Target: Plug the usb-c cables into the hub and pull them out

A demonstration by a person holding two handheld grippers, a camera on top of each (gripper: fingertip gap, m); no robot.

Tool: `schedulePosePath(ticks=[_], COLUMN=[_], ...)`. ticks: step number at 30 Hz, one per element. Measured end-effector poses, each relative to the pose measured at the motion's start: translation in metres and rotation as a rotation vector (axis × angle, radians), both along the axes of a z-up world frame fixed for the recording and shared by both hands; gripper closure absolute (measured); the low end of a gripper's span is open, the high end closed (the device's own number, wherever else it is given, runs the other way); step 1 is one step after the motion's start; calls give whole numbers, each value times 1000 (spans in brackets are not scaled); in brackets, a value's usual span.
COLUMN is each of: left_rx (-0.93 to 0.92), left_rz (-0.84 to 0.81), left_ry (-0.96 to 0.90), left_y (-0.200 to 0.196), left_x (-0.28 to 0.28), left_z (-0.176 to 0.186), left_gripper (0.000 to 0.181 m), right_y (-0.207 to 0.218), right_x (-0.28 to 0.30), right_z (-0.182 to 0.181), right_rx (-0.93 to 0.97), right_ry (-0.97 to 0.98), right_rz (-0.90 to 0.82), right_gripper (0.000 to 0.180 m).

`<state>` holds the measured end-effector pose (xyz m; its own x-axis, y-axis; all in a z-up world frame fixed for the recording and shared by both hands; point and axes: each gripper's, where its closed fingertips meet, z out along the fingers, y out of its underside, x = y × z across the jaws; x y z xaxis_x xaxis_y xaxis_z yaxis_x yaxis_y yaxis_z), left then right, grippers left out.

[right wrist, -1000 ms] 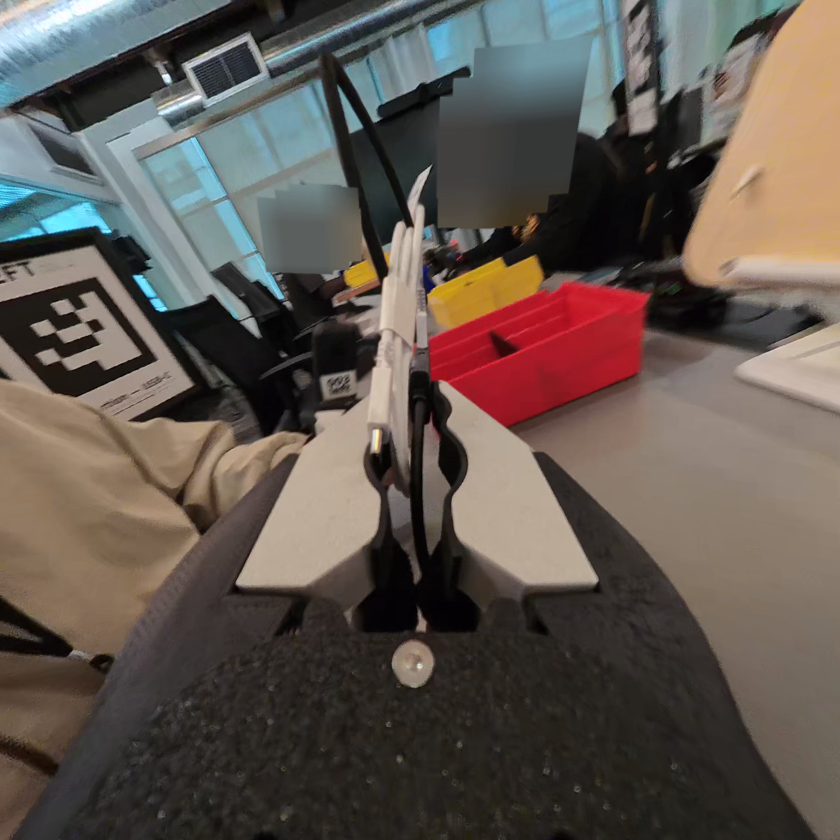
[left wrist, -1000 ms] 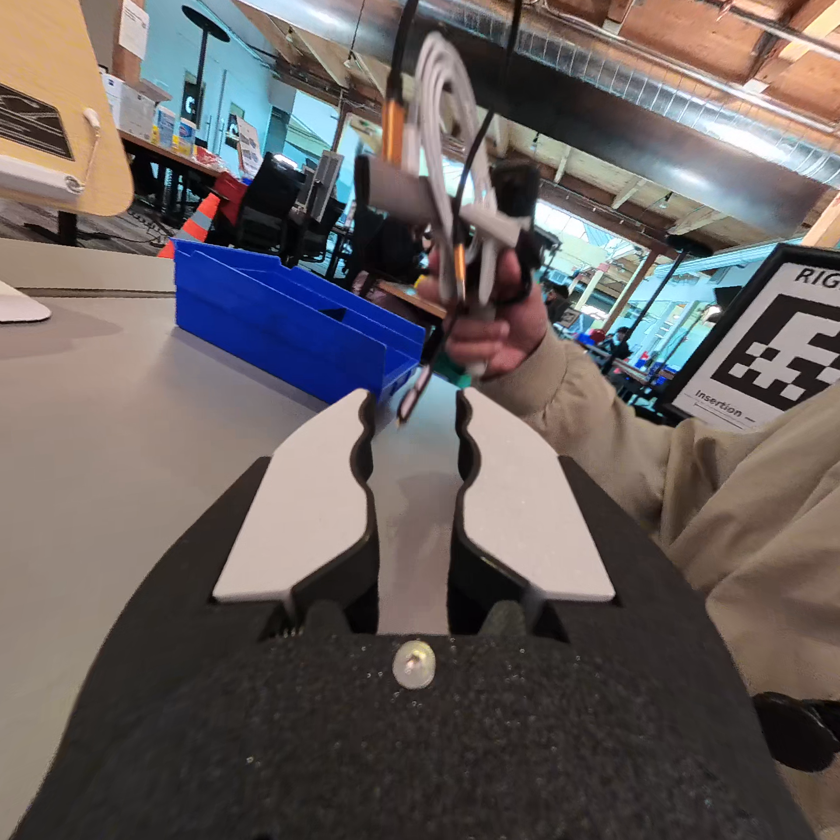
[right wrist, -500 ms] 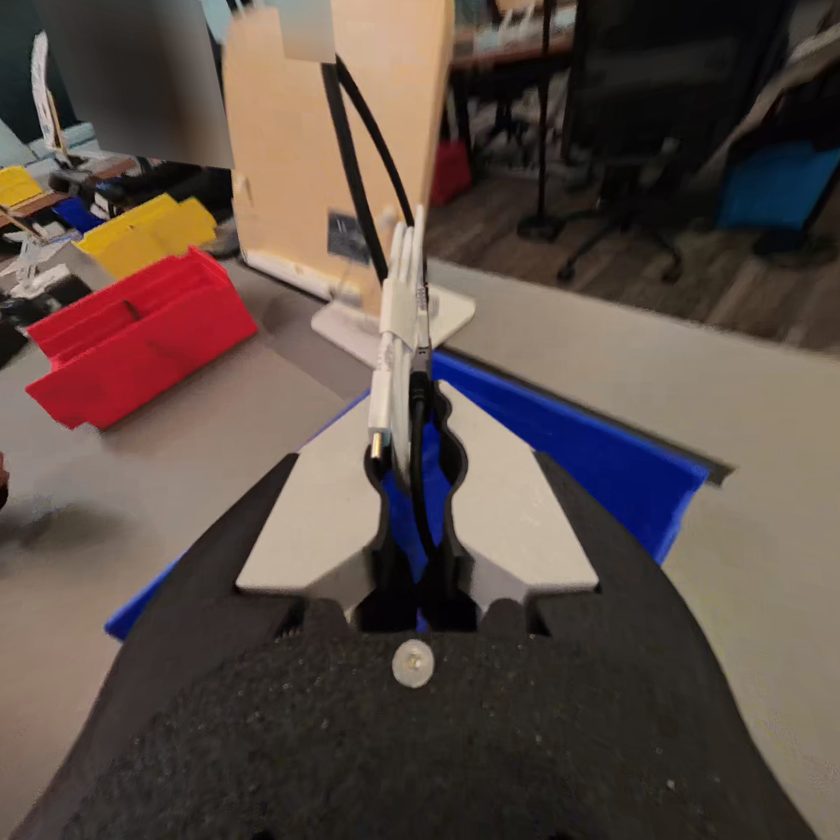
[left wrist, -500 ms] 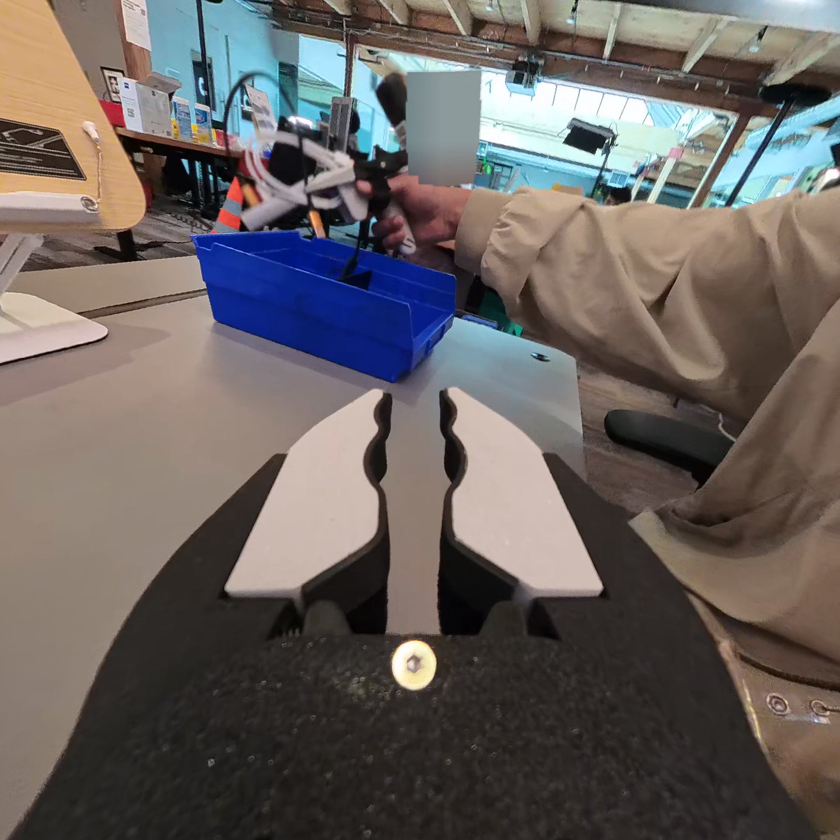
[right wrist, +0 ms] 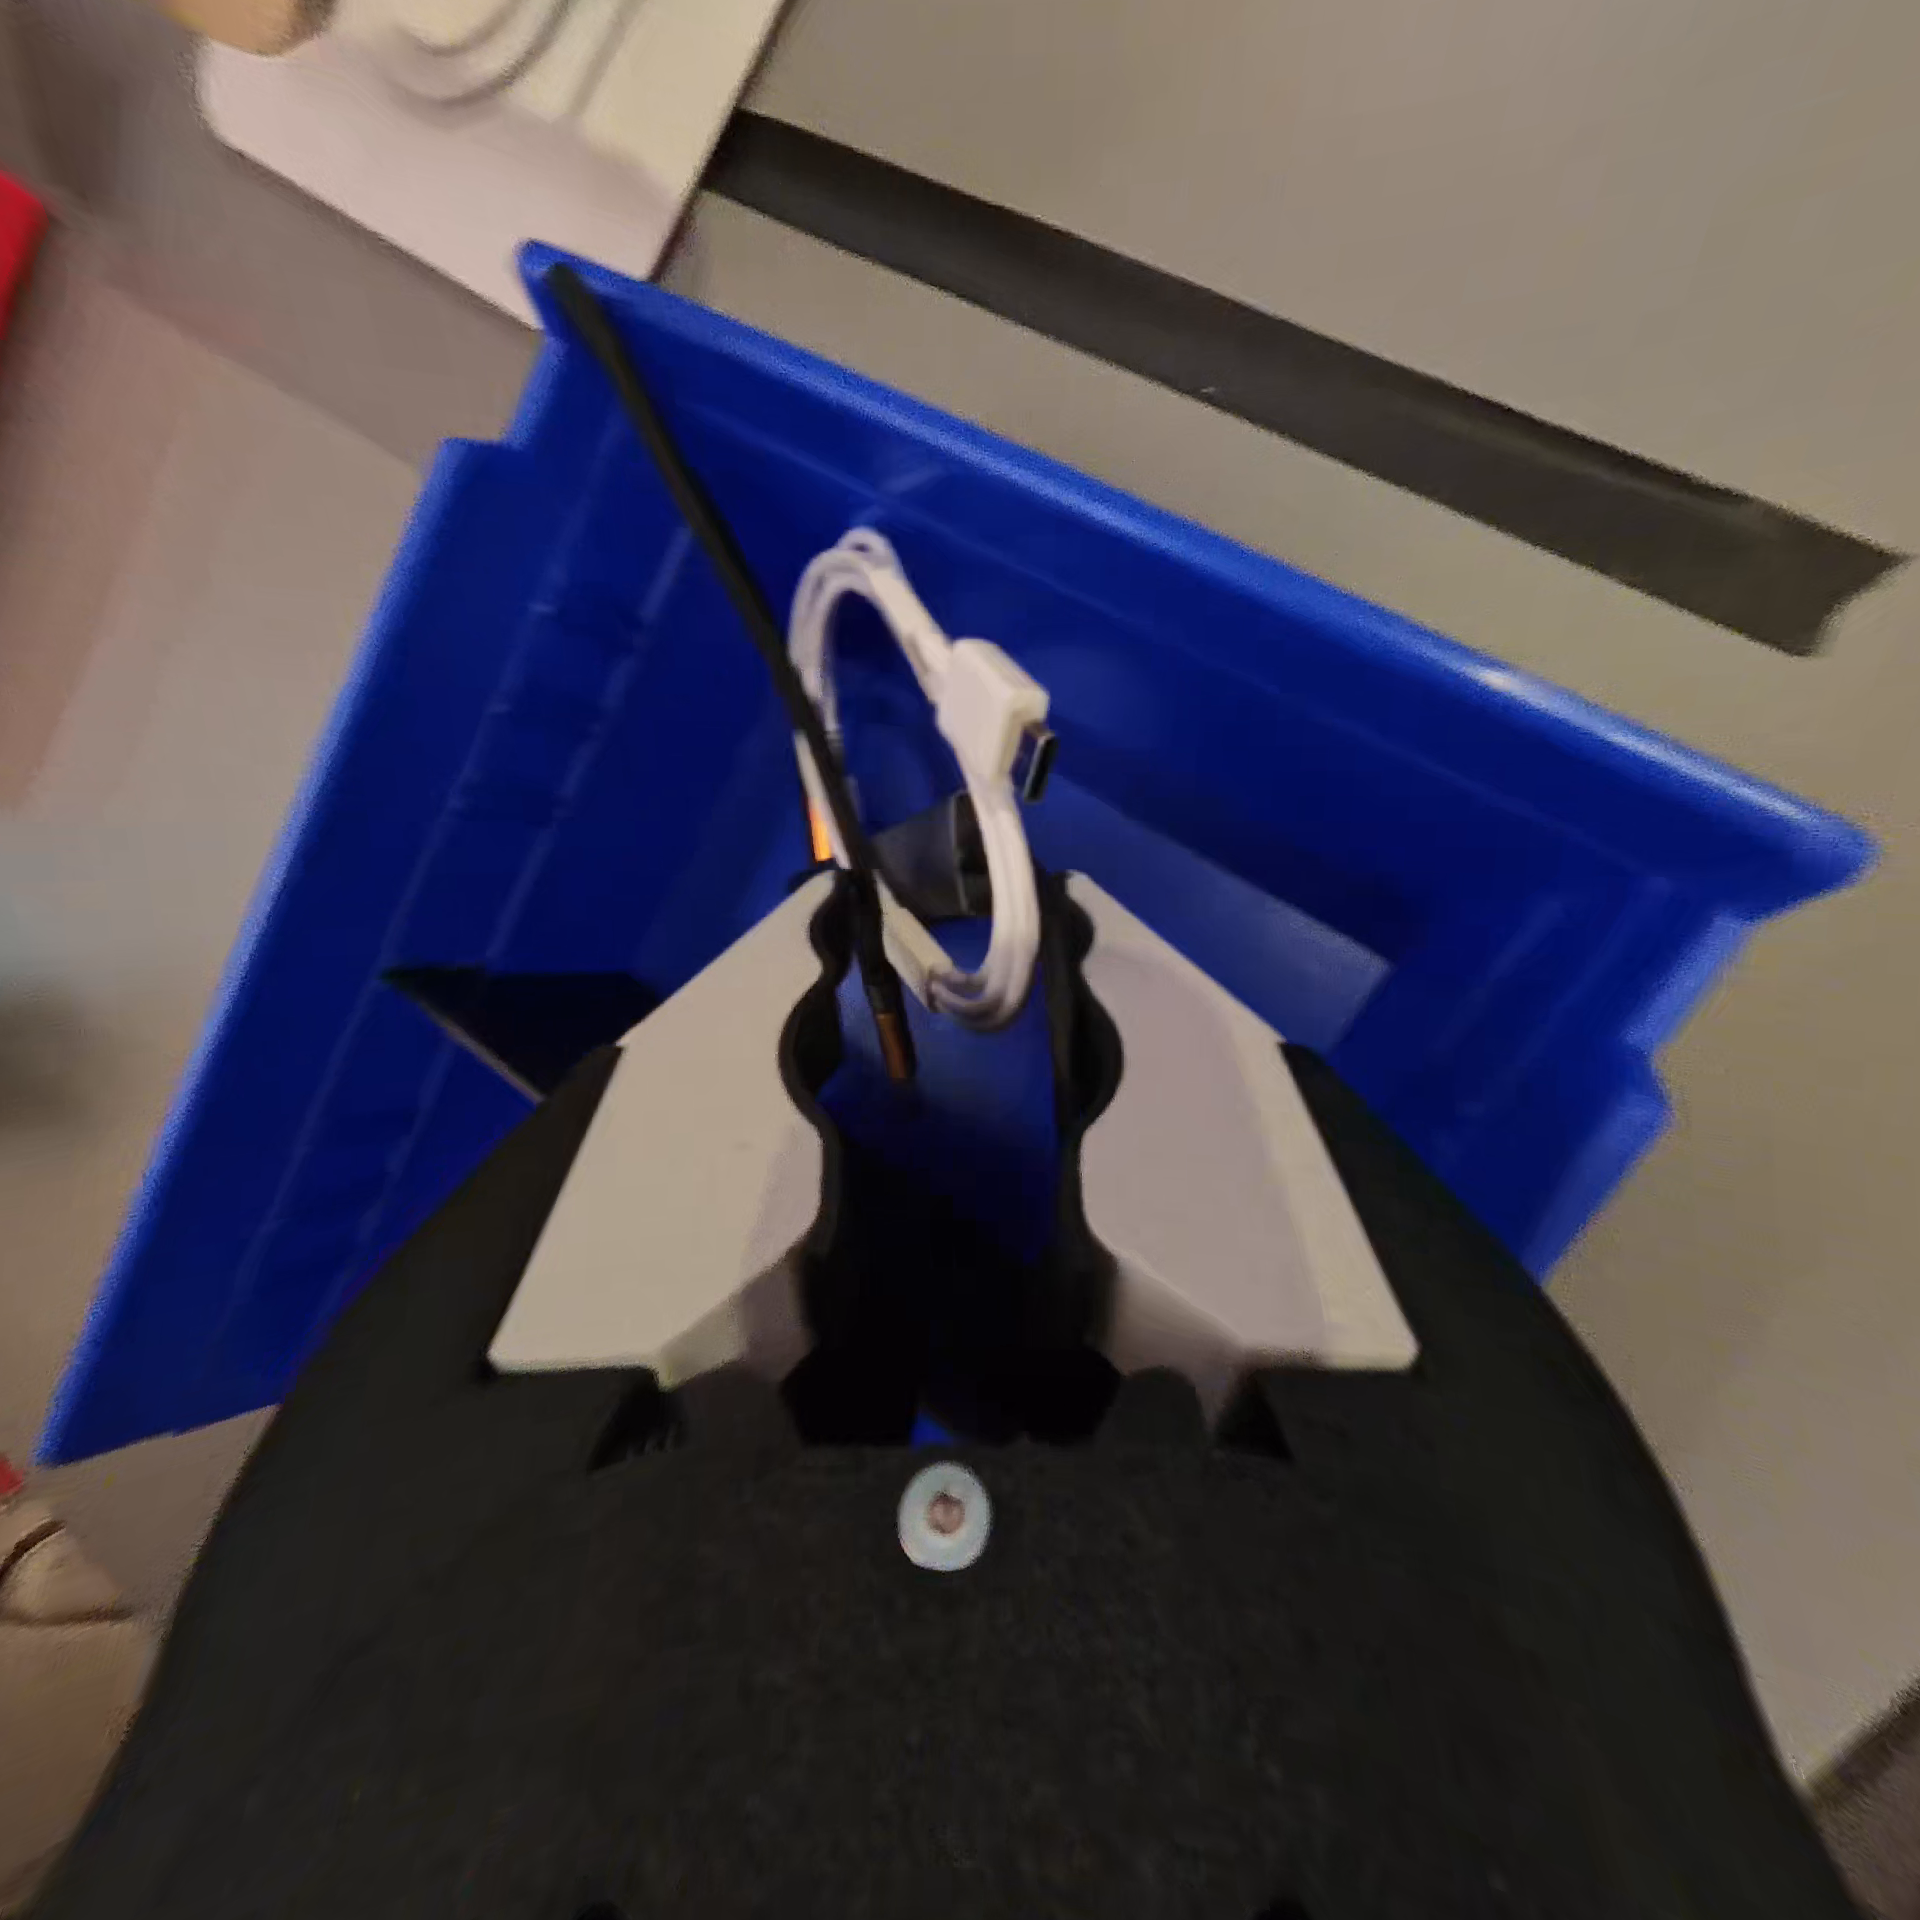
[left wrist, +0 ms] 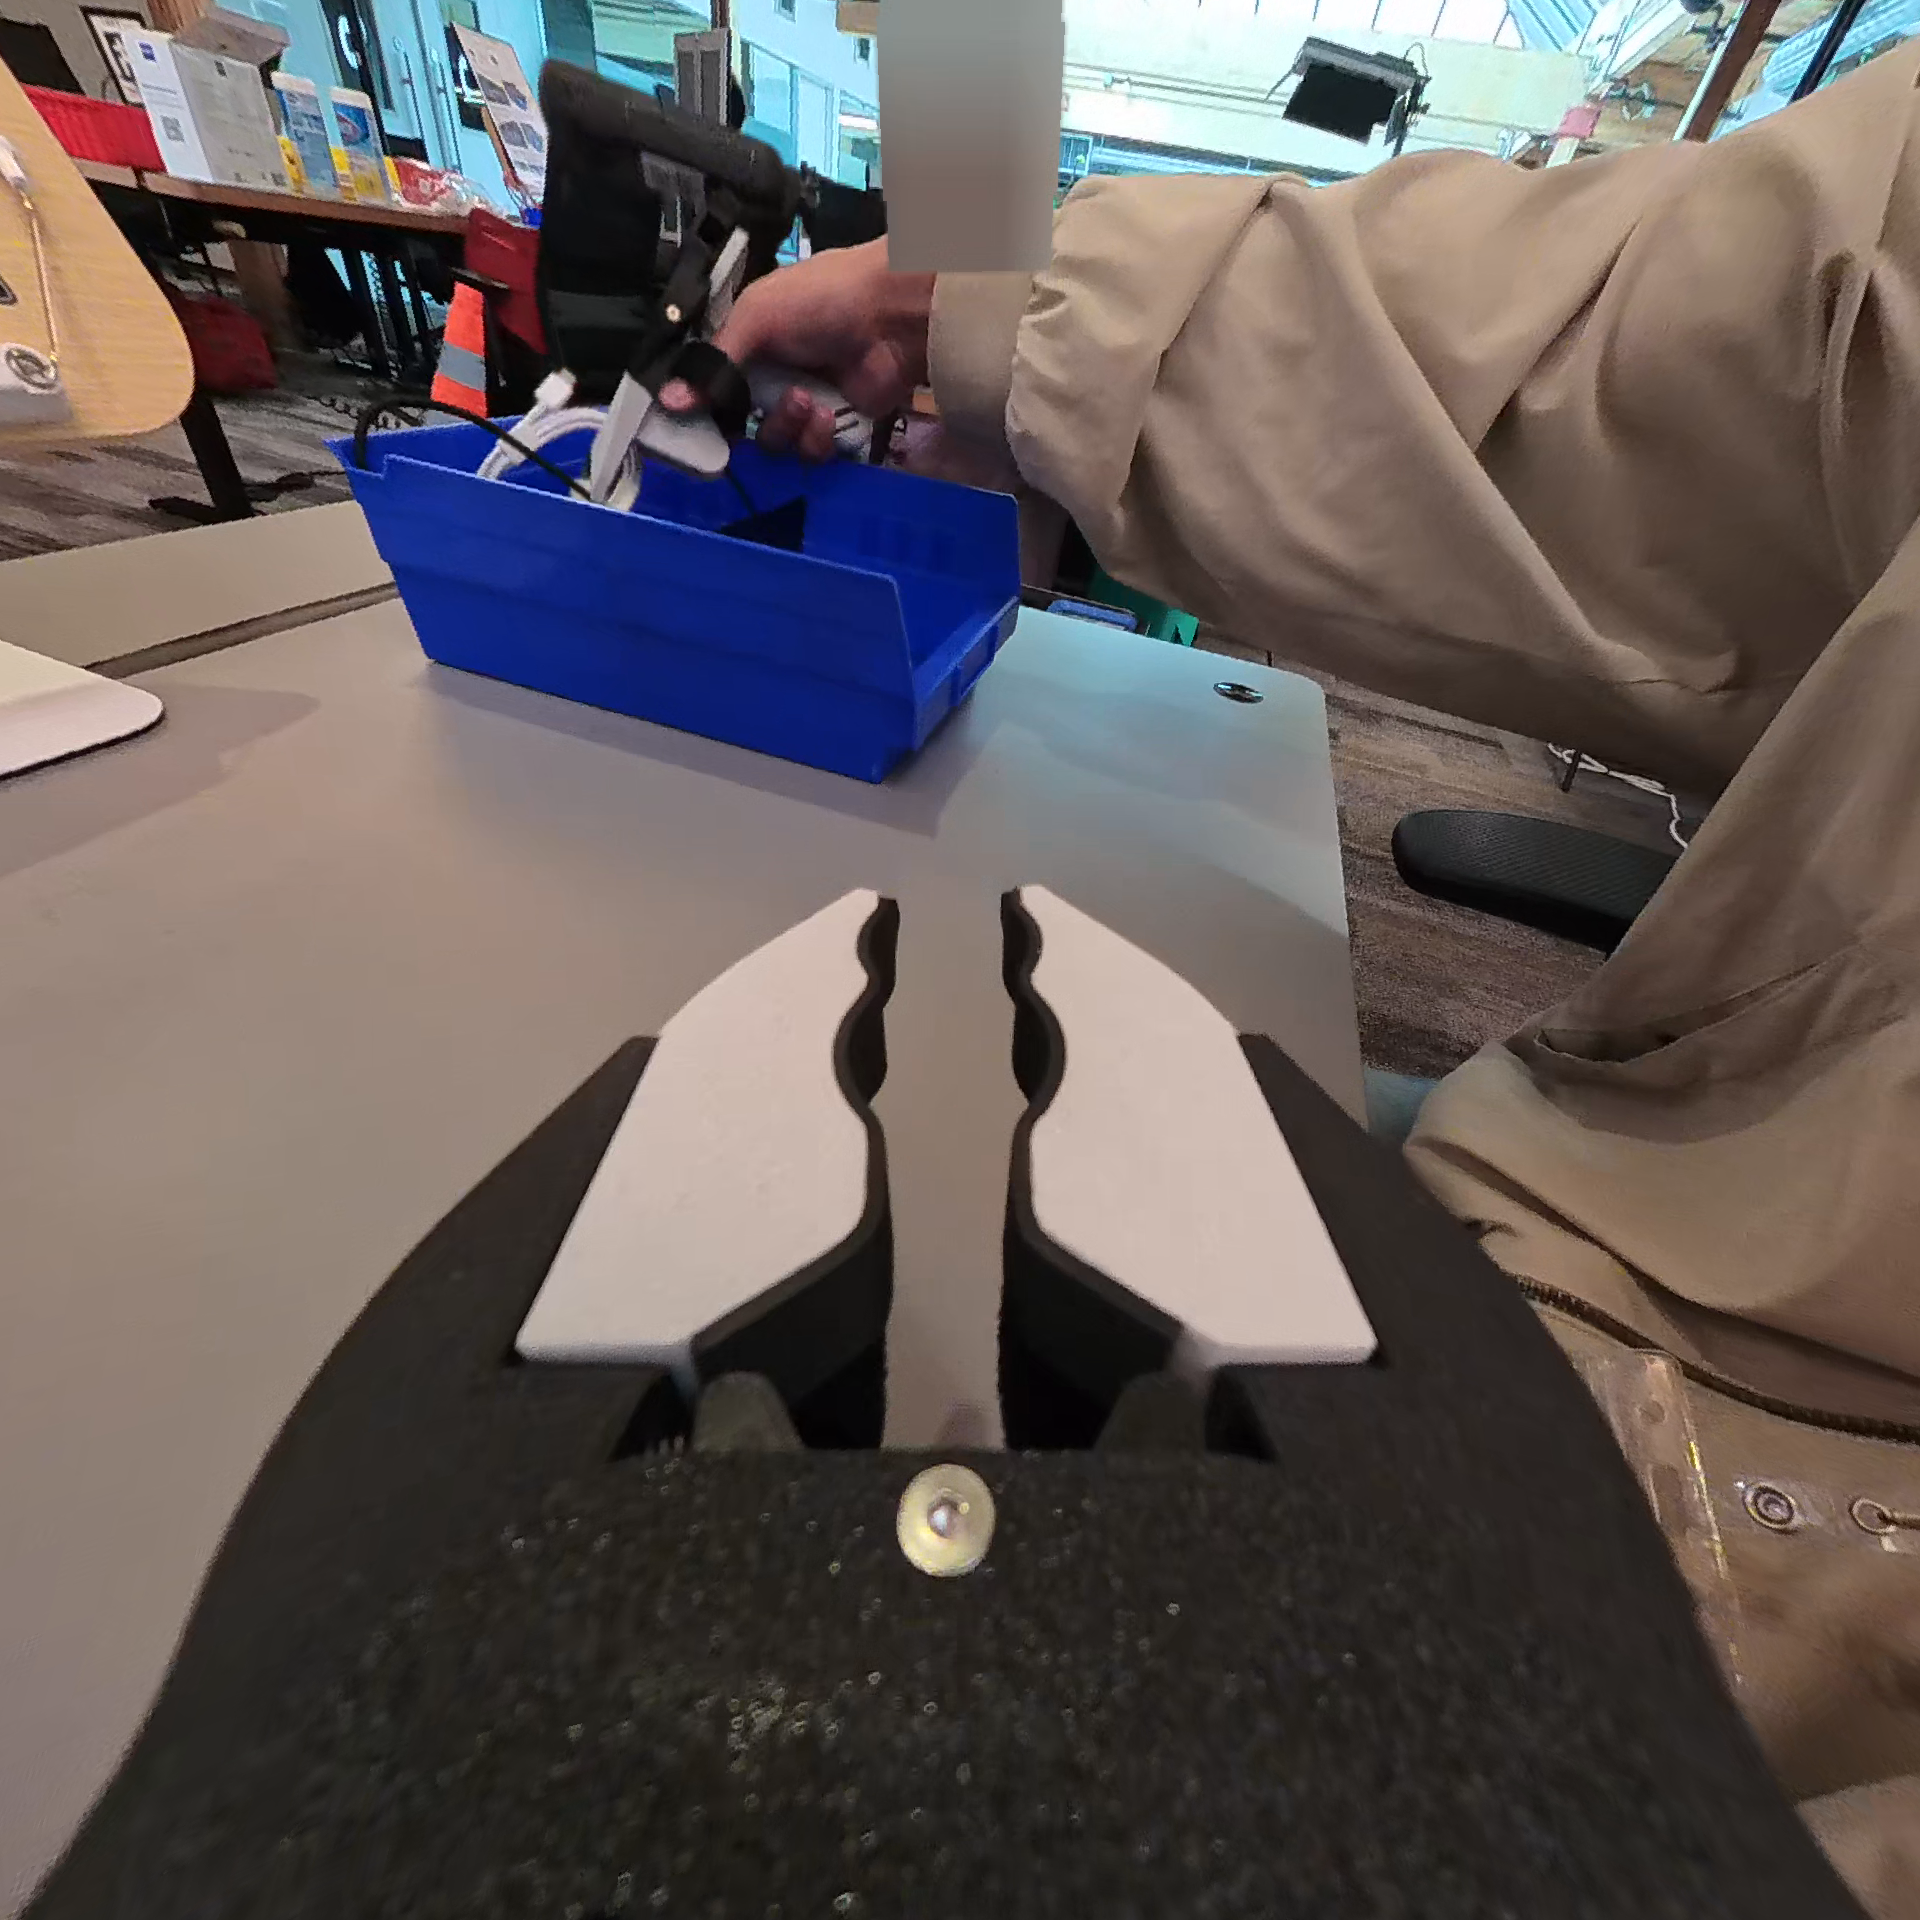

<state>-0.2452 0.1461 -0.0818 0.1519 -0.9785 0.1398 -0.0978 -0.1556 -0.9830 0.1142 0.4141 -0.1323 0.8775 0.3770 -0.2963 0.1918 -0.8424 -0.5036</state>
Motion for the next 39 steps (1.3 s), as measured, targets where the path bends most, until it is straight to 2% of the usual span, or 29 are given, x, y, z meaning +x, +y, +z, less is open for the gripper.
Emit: schedulePosePath(ticks=[3,7,10,12,15,18,20,22,26,30,34,36,39], left_rx=[-3,-31,-108,-137,-125,-123,-161,-184,-195,-217,-79,15,107], left_rz=[11,78,93,94,122,139,132,137,176,151,63,71,183], left_ry=[11,45,81,100,131,168,161,146,118,33,92,120,241], left_y=[3,16,19,20,22,21,20,21,27,33,38,54,108], left_x=[-2,-7,-7,-6,-6,-6,-4,-3,-10,-27,-67,-95,-135], left_z=[-2,-7,-16,-21,-26,-31,-28,-24,-12,19,35,47,67], left_gripper=[160,158,156,156,154,152,151,151,146,139,132,141,144], right_y=[6,3,-40,-86,-159,-219,-247,-263,-273,-273,-275,-275,-273], right_x=[9,23,-8,-42,-108,-161,-185,-196,-193,-195,-200,-200,-201], right_z=[17,86,137,144,115,51,20,20,26,22,12,10,5], right_rx=[111,377,601,706,783,726,638,635,705,702,687,698,692], right_ry=[-58,-77,15,79,260,326,353,367,301,289,245,220,211], right_rz=[-28,-177,-214,-195,-181,-183,-172,-139,-125,-92,-32,-10,16], right_gripper=[122,120,120,120,122,128,127,127,128,129,129,129,129])
